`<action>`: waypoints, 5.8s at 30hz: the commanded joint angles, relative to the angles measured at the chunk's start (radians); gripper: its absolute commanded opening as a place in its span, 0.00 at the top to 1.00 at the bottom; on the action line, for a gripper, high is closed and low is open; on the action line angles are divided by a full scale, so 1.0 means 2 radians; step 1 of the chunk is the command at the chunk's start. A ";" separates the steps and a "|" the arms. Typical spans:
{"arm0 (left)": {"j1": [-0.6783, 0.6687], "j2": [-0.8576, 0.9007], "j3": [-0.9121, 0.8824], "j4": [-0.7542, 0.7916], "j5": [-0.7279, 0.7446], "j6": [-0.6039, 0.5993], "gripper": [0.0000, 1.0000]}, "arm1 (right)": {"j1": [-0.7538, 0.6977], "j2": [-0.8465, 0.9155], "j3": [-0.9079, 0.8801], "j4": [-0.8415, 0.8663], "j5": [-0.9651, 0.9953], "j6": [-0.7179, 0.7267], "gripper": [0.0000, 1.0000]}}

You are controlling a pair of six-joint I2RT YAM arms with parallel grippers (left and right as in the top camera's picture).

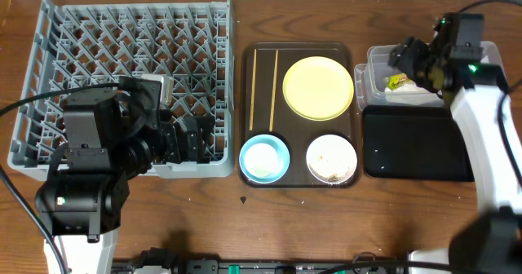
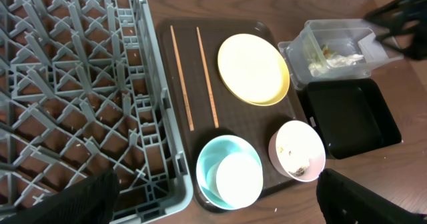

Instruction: Sort waste into correct bins and load items into the dishwasher

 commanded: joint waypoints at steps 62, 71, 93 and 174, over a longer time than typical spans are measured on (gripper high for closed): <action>-0.002 0.021 0.010 0.102 0.454 -0.089 0.16 | 0.230 -0.096 0.010 0.103 -0.591 -0.221 0.99; -0.005 0.021 0.010 0.102 0.493 -0.089 0.27 | 0.270 -0.095 0.010 0.132 -0.526 -0.214 0.99; -0.027 0.021 0.010 0.105 0.495 -0.089 0.26 | 0.255 -0.095 0.010 0.178 -0.488 -0.165 0.99; -0.143 0.126 0.096 -0.137 -0.172 -0.066 0.12 | 0.311 0.007 0.008 -0.249 0.063 -0.024 0.53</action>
